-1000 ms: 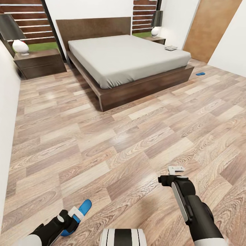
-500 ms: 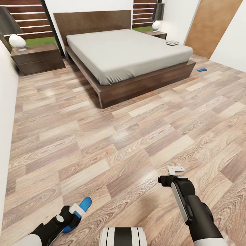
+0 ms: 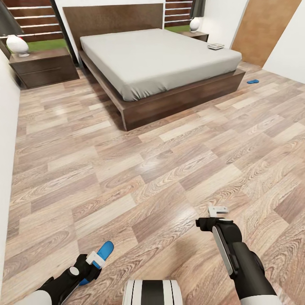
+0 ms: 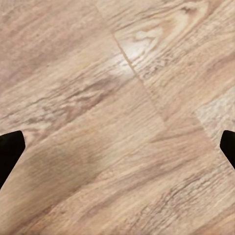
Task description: In the bedroom, move the book from the bed onto either nightstand, and place the two sandals side by side next to the bed.
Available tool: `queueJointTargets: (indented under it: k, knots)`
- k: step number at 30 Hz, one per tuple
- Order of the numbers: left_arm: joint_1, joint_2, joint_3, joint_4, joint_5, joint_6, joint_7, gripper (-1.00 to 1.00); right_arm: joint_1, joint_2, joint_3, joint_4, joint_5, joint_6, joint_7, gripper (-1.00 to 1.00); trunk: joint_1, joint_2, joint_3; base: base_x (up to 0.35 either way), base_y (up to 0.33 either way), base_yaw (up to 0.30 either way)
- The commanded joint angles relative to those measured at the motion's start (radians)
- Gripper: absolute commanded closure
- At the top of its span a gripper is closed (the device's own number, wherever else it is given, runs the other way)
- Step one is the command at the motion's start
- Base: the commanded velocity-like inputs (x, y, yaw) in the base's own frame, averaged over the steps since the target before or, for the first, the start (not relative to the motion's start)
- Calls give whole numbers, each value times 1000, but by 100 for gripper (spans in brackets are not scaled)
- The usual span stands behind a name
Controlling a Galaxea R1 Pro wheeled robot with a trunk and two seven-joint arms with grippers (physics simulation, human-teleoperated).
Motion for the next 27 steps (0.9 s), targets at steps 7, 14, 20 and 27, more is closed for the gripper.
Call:
queueJointTargets:
  k: [7, 14, 20, 27]
  knots:
    - [0, 2, 2, -2, -10, -8, -4, -100, 0, 0, 1, -1, 1, 5, -4, -100, 3, -2, -24, 0, 0, 0]
    - [-1, 10, 2, -19, -9, -33, -4, -100, 0, 0, 2, 4, 1, 3, -2, -100, 3, -2, -24, 0, 0, 0]
    - [-2, 28, 4, -71, -8, -26, -14, -100, 0, 0, 2, 6, 1, 3, -2, -100, 3, -2, -24, 0, 0, 0]
    - [-5, 36, 13, -88, -7, -7, -19, -100, 0, 0, 1, 7, 1, 3, -1, -100, 3, -2, -24, 0, 0, 0]
